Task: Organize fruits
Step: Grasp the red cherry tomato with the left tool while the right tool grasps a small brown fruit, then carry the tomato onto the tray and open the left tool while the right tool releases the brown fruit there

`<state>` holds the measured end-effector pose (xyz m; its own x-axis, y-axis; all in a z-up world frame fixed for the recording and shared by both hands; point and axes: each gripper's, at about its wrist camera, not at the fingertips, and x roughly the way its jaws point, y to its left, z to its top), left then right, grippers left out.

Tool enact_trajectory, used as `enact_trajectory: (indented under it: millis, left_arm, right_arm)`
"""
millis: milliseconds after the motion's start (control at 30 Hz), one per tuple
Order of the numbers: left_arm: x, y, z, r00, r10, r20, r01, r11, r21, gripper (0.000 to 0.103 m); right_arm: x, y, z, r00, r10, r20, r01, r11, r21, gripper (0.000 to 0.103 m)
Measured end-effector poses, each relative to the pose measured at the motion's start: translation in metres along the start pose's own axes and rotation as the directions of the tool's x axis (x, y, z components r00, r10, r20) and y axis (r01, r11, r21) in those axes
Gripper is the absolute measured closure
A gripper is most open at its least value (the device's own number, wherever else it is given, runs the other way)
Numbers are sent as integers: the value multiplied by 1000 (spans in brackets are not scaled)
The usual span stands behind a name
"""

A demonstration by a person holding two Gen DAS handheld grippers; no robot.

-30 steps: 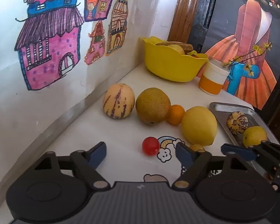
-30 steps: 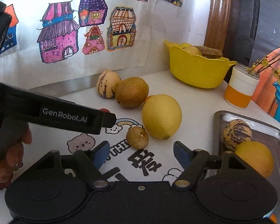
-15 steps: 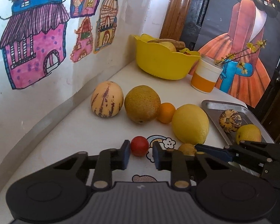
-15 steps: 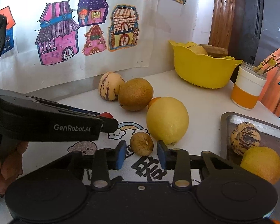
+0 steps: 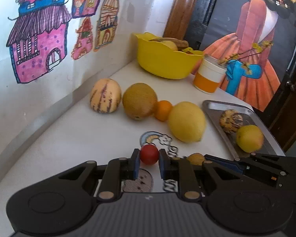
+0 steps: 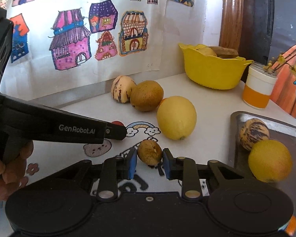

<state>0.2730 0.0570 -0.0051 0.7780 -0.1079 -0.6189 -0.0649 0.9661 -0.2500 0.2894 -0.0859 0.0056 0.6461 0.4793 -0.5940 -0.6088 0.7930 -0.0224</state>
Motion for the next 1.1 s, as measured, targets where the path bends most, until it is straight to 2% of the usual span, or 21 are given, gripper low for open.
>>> enact_trajectory:
  millis: [233, 633, 833, 1100]
  left_arm:
    - [-16, -27, -6, 999, -39, 3, 39, 999, 23, 82]
    - [-24, -91, -12, 991, -132, -3, 131, 989, 65, 82]
    - [-19, -124, -19, 987, -160, -27, 162, 981, 103, 82]
    - [-6, -150, -25, 987, -153, -56, 160, 978, 137, 82]
  right_arm:
    - [-39, -8, -13, 999, -16, 38, 15, 999, 32, 73]
    - [-103, -46, -43, 990, -116, 76, 108, 988, 107, 73]
    - [-121, -69, -64, 983, -167, 71, 154, 975, 162, 73]
    - [-129, -87, -87, 984, -176, 39, 164, 963, 212, 73]
